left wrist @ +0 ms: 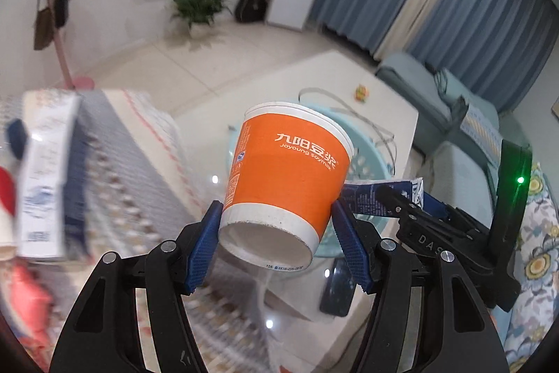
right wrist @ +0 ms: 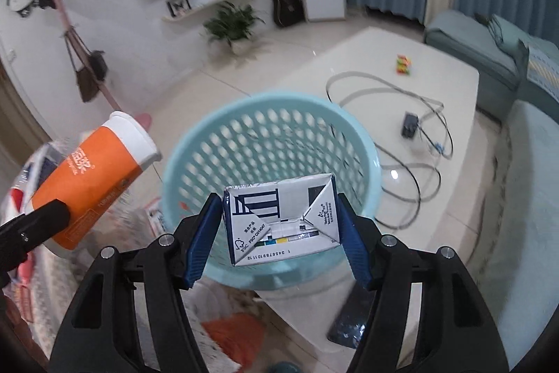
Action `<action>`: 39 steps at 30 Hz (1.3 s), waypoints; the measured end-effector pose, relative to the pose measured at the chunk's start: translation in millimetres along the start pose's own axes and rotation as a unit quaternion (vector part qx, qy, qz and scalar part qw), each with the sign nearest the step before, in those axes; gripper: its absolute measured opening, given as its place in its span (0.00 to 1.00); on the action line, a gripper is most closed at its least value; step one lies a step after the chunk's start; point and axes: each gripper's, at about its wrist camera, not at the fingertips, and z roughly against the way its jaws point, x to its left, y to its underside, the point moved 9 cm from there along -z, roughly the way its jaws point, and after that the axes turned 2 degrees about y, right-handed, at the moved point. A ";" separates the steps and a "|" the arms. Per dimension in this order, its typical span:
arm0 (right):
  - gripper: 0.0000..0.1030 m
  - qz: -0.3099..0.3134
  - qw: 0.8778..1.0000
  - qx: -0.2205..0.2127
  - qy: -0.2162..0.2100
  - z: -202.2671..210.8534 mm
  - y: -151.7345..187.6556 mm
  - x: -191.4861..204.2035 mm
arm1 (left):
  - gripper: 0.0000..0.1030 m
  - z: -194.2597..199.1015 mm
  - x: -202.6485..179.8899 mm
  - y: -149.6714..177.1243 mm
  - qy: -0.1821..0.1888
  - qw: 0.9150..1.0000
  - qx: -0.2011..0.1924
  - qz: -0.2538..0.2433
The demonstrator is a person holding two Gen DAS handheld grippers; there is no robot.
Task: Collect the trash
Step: 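Carry cup and carton to the blue basket and open both tools to drop them, then grasp the pink spray bottle with the left tool while the right tool grasps the card box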
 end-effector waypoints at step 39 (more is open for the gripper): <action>0.60 0.090 0.991 -0.063 -0.077 65.4 7.0 77.2 | 0.64 109.2 14.0 29.9 -0.018 0.994 -0.101 0.028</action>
